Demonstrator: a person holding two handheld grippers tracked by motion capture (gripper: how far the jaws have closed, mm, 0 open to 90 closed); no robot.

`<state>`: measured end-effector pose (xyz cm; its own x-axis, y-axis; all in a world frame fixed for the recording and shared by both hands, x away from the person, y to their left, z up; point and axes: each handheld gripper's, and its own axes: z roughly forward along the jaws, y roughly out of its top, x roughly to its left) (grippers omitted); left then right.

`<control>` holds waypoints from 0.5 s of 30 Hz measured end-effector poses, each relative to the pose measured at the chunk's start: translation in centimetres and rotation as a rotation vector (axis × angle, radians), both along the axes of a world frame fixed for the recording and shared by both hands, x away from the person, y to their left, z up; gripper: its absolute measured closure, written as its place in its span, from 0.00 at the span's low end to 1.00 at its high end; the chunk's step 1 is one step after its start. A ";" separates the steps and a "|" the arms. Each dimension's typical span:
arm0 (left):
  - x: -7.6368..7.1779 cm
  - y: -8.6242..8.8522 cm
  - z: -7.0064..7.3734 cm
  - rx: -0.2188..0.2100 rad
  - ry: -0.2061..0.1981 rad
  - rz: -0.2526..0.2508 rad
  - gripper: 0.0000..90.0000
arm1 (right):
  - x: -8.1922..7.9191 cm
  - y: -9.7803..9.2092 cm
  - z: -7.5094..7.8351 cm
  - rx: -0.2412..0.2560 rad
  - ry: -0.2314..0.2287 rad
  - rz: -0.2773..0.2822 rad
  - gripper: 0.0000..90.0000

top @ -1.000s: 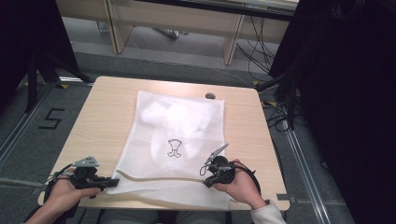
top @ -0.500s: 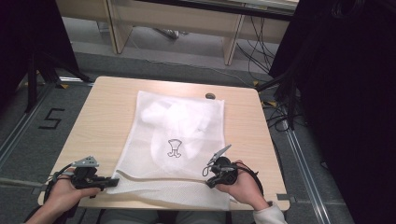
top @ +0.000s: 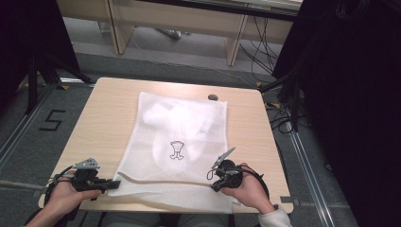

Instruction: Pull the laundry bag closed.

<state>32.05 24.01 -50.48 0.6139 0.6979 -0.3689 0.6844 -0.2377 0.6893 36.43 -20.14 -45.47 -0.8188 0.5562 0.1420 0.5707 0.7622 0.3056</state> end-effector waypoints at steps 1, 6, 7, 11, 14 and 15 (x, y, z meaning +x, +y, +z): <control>0.0 -0.1 0.0 -0.004 0.000 0.002 0.95 | 0.0 0.0 0.0 -0.012 -0.002 0.006 0.91; 0.1 0.1 0.1 0.008 0.014 -0.015 0.95 | 0.0 0.0 0.2 -0.016 -0.003 0.011 0.91; 0.0 0.1 0.1 0.007 0.011 -0.008 0.95 | 0.0 -0.1 0.2 -0.023 -0.007 0.009 0.91; 0.0 0.1 0.1 0.002 0.013 -0.011 0.95 | 0.0 -0.4 0.4 -0.011 -0.010 0.008 0.91; 0.0 0.0 0.1 0.002 0.012 -0.009 0.95 | -0.1 -0.3 0.5 -0.026 -0.008 0.014 0.91; 0.0 0.1 0.1 0.003 0.014 -0.011 0.95 | -0.1 -0.3 0.5 -0.050 -0.002 0.017 0.91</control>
